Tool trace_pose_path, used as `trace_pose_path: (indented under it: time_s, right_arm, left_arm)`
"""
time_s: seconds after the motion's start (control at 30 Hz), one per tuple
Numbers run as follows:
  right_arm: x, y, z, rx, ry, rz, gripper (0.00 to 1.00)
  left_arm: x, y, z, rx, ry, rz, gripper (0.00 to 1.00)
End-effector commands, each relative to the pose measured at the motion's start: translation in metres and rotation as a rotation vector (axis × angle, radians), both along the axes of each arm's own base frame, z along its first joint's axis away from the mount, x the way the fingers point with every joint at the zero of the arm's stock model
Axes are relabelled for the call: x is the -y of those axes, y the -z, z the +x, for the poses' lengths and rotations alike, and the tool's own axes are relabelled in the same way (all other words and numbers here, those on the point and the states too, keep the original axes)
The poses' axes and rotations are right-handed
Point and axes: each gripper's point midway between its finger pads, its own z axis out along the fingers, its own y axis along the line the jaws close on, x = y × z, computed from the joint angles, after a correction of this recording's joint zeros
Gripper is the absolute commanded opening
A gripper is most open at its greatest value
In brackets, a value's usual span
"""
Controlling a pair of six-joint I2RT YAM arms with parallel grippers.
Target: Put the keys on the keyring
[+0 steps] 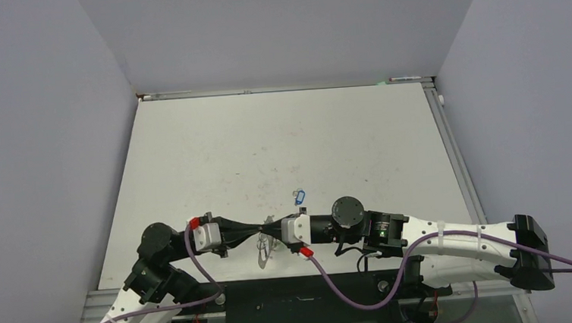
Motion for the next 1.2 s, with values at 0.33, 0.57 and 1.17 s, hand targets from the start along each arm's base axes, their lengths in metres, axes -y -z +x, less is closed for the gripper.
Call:
trace_pose_path:
  time_s: [0.33,0.57,1.17]
  right_arm:
    - [-0.006,-0.034,0.003,-0.004,0.022,0.137,0.27]
    - [0.001,-0.037,0.001,0.001,0.019,0.151,0.26]
    - [-0.007,-0.039,0.001,0.014,-0.008,0.165,0.21]
  left_arm:
    - [-0.012,-0.039,-0.009,0.088,-0.032,-0.127,0.0]
    - [-0.018,-0.046,-0.006,0.106,-0.07,-0.159,0.0]
    - [-0.015,-0.047,-0.01,0.071,-0.019,-0.19,0.0]
